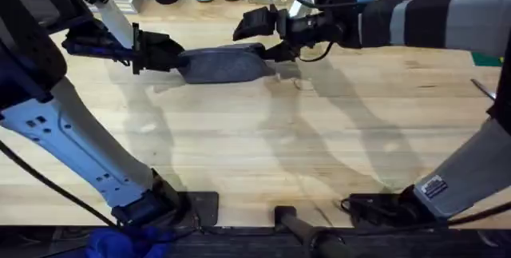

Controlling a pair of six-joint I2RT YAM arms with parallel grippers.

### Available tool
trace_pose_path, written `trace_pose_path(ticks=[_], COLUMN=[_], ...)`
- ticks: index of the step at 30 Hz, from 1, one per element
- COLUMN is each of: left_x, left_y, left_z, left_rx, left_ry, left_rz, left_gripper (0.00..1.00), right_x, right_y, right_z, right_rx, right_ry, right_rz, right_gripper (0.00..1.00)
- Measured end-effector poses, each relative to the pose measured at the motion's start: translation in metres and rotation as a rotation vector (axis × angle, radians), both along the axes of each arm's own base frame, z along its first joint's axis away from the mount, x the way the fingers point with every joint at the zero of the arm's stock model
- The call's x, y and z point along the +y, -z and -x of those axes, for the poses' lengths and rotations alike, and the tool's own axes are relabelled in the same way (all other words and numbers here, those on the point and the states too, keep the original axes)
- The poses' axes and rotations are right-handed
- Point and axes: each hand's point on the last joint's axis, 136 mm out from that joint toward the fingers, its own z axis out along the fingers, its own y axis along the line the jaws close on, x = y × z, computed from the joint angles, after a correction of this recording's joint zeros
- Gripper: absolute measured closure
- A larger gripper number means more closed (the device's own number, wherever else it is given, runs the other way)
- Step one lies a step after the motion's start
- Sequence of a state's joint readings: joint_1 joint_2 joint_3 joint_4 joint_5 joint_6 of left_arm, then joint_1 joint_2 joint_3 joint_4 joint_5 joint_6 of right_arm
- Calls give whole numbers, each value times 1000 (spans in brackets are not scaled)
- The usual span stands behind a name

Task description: Unzip the bag, pick up the pens from the table one at a time and place them inside, then zip the bag closed.

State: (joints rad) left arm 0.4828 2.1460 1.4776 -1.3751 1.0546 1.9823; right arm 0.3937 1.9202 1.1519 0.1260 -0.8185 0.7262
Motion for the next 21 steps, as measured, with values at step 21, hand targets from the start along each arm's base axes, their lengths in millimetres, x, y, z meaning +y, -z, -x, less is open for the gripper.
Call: trace_pose_path(ticks=[21], left_x=[0], left_y=[0], left_z=[0], left_rx=[0], left_ry=[0], left_rz=[0], left_gripper=[959], right_x=[6], right_y=[-16], right_z=[-1], right_rx=[-9], right_ry=[-13], right_rz=[-66], right_gripper=[5])
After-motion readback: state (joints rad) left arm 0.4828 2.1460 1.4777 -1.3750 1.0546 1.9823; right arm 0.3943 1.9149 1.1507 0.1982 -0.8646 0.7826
